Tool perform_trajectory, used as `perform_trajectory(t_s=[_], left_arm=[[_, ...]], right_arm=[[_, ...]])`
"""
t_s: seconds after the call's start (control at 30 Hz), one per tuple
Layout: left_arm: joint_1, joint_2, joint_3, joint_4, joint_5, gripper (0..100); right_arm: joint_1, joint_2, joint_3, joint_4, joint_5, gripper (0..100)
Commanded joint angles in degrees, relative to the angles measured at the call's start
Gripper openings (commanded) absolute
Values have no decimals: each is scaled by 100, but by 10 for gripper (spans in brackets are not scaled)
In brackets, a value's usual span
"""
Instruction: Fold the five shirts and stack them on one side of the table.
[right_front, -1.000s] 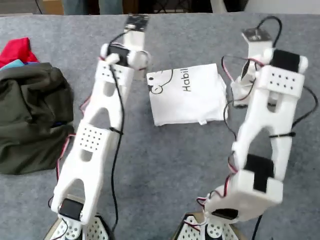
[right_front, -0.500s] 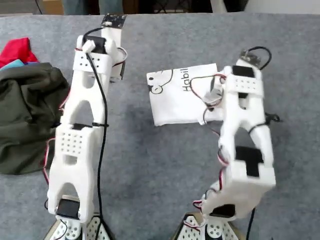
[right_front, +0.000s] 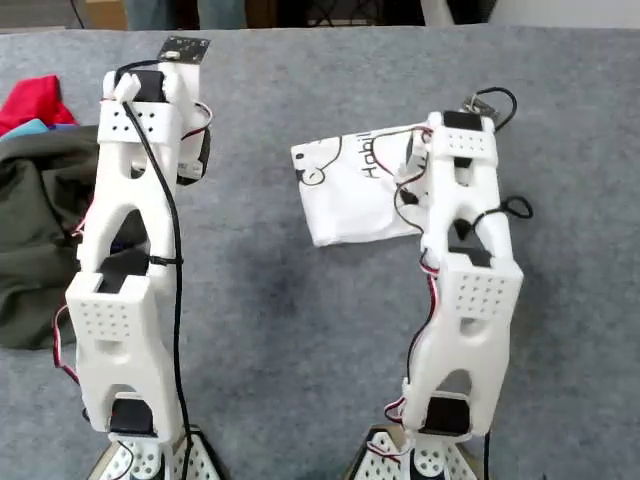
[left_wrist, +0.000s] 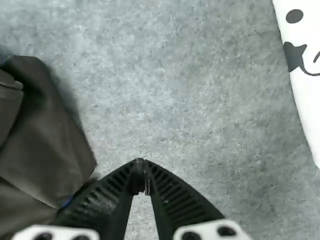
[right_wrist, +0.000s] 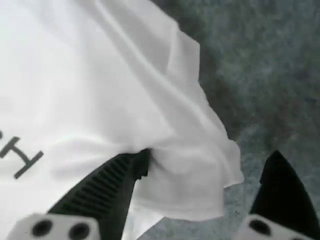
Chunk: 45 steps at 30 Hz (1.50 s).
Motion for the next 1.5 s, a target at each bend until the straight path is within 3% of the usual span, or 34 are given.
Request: perform_trajectory(t_s=[0.0,0.1,0.3,0.57,0.87,1.1,1.33,1.4,1.47], left_arm=[[-31,-352,4,-26,-62,30],[-22,-352,-4,-26,-53,30],[-57,-404,4,-18,-53,30],[-75,-404,4,9,-53,30],[-75,-404,4,9,-44,30],[-66,-404,-4,9,-35,30],[-356,-466,-453,9,290,45],[-646,-642,-655,9,404,100],[-954,-888,-778,9,404,155]], right_arm=[[-97,312,-778,501,-35,244],[-97,505,-1200,844,53,126],[-18,787,-1877,1380,431,13],[352,796,-3125,1574,1459,14],[1424,813,-3996,1600,2927,14],[2356,848,-3978,1459,3516,14],[2391,1314,-4031,1495,3833,16],[2435,1323,-4040,1495,3833,60],[2462,1323,-4040,1512,3701,178]])
